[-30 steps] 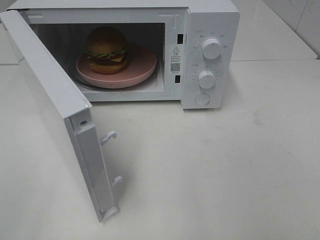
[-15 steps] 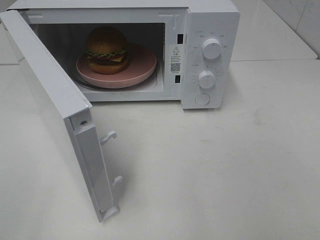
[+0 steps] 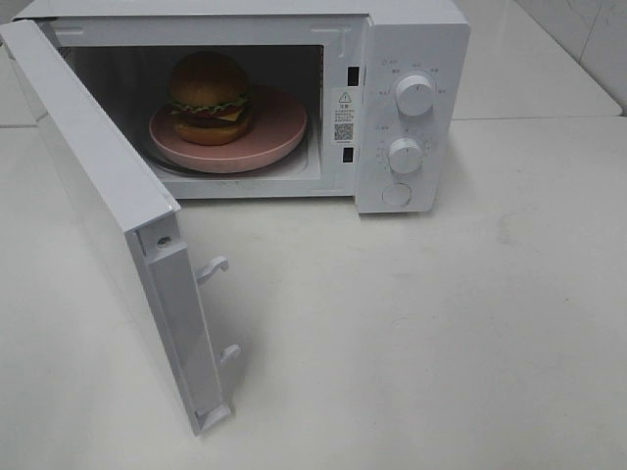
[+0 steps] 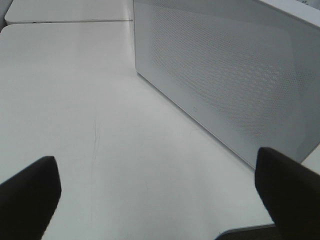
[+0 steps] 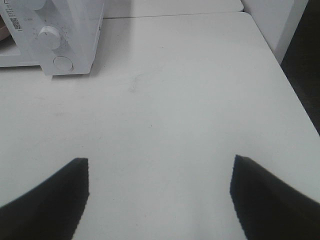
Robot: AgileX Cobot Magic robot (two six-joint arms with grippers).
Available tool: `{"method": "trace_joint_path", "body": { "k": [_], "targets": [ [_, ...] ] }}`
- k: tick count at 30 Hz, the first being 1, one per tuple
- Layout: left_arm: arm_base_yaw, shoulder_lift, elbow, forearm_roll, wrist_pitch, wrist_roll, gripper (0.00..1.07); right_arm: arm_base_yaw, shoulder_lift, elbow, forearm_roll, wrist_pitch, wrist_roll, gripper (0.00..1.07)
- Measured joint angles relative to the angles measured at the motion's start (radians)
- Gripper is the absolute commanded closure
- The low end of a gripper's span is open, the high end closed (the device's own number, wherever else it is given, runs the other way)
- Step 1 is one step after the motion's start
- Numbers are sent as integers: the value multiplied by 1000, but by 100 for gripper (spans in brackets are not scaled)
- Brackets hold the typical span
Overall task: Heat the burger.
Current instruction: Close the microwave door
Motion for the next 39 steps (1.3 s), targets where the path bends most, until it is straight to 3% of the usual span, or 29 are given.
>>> {"method": "trace_joint_path", "body": {
  "k": [24, 27, 30, 31, 33, 34, 35, 36, 37, 38, 39],
  "targets": [
    [0, 12, -8, -9, -23, 0, 9, 0, 0, 0, 1, 0, 0, 32],
    [0, 49, -16, -10, -66, 0, 15, 0, 0, 0, 1, 0, 0, 32],
    [0, 106, -18, -8, -117, 3, 26, 0, 0, 0, 1, 0, 0, 32],
    [0, 149, -18, -7, -153, 4, 38, 0, 0, 0, 1, 0, 0, 32],
    [0, 173, -18, -7, -173, 4, 44, 0, 0, 0, 1, 0, 0, 32],
    [0, 221, -18, -7, -210, 4, 55, 0, 0, 0, 1, 0, 0, 32],
    [0, 221, -18, -7, -210, 4, 55, 0, 0, 0, 1, 0, 0, 32],
    [0, 274, -18, -7, -234, 4, 67, 0, 0, 0, 1, 0, 0, 32],
    [0, 274, -18, -7, -234, 4, 67, 0, 0, 0, 1, 0, 0, 32],
    [0, 330, -18, -6, -259, 4, 73, 0, 0, 0, 1, 0, 0, 32],
    [0, 352, -18, -6, -270, 4, 88, 0, 0, 0, 1, 0, 0, 32]
  ]
}}
